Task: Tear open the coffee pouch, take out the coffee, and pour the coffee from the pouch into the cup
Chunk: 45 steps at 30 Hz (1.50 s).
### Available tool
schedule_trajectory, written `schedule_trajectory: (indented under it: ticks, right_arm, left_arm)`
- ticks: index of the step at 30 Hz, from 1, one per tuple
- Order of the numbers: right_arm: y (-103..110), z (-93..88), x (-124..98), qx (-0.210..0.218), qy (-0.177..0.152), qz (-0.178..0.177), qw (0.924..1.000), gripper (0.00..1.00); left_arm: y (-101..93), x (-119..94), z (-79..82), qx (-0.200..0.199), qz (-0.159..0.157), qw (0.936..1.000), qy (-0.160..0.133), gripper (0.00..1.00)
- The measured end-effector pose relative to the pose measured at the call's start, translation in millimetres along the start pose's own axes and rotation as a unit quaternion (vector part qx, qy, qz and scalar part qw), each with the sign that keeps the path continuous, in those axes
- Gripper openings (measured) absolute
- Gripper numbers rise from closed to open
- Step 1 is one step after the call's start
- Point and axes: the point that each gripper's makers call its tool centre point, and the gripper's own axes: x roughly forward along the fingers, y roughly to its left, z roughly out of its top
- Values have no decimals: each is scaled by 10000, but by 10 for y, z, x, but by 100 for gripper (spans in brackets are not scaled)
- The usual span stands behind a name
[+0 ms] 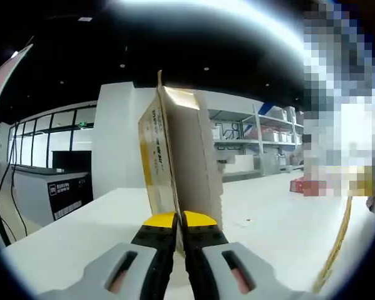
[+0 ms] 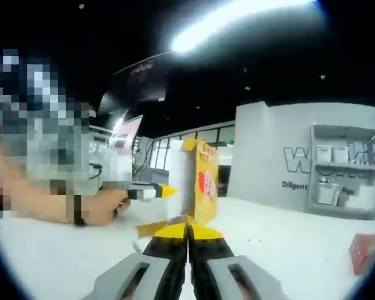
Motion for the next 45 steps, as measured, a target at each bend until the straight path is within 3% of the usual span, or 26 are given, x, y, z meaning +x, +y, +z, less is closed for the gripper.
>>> schedule_trajectory:
  ticks: [2, 3, 4, 6, 7, 8, 9, 12, 15, 23, 28, 32, 39, 41, 42, 43, 44, 45]
  right_arm:
    - [-64, -1, -63, 45, -12, 71, 10000, 1]
    - [-13, 27, -89, 174, -126, 354, 9991, 1]
    - [-68, 13, -143, 187, -111, 403, 9990, 1]
    - [100, -50, -234, 661, 21, 1194, 9906, 1]
    - [8, -138, -257, 471, 186, 995, 9937, 1]
    - [-30, -180, -303, 324, 219, 1023, 9940, 1]
    - [-42, -227, -342, 445, 335, 1161, 9917, 1]
    - [-171, -181, -495, 671, 89, 1099, 9916, 1]
    - [-235, -194, -615, 580, 67, 1105, 9922, 1]
    - [-153, -205, -1043, 210, 38, 1507, 9883, 1]
    - [-94, -188, -1202, 263, 16, 1658, 9858, 1]
    - [-10, -138, -1215, 304, -49, 1673, 9854, 1]
    - [293, -101, -1384, 394, 79, 1339, 9902, 1]
    - [451, -70, -1508, 483, 137, 1281, 9905, 1]
    - [474, -111, -1576, 462, 337, 1128, 9920, 1]
    - [556, -118, -1650, 466, 444, 1097, 9919, 1]
    - [636, -108, -1722, 511, 498, 1087, 9915, 1]
    - [692, -129, -1799, 334, 629, 971, 9927, 1]
  left_arm:
    - [-5, 0, -3, 7, -12, 10000, 0, 8]
    - [-3, 1, 1, 23, -8, 10000, -12, 9]
    - [-1, 2, 5, 34, -10, 10000, -30, 10]
    - [3, 9, 11, 30, -19, 10000, -55, 12]
    - [1, 7, 14, 43, -23, 10000, -67, 12]
    - [-3, 6, 15, 43, -32, 10000, -70, 13]
    - [-4, 2, 17, 58, -29, 10000, -73, 13]
    - [-19, -44, 30, 40, -53, 9999, -101, 16]
    - [-12, -117, 50, 61, -37, 9999, -140, 17]
    - [86, -348, 118, 62, 140, 9996, -246, 19]
    - [-13, -508, 164, 256, 58, 9993, -271, 19]
    - [-185, -757, 238, 414, -95, 9986, -319, 19]
    - [-660, -1304, 461, 71, -666, 9964, -516, 19]
    - [-763, -1482, 565, -217, -833, 9947, -571, 19]
    - [-808, -1544, 580, -374, -938, 9934, -538, 19]
    - [-923, -1635, 569, -655, -1256, 9891, -400, 19]
    - [-1107, -1787, 513, -1145, -1765, 9776, -95, 20]
    - [-1192, -1889, 515, -1479, -2006, 9684, -30, 21]
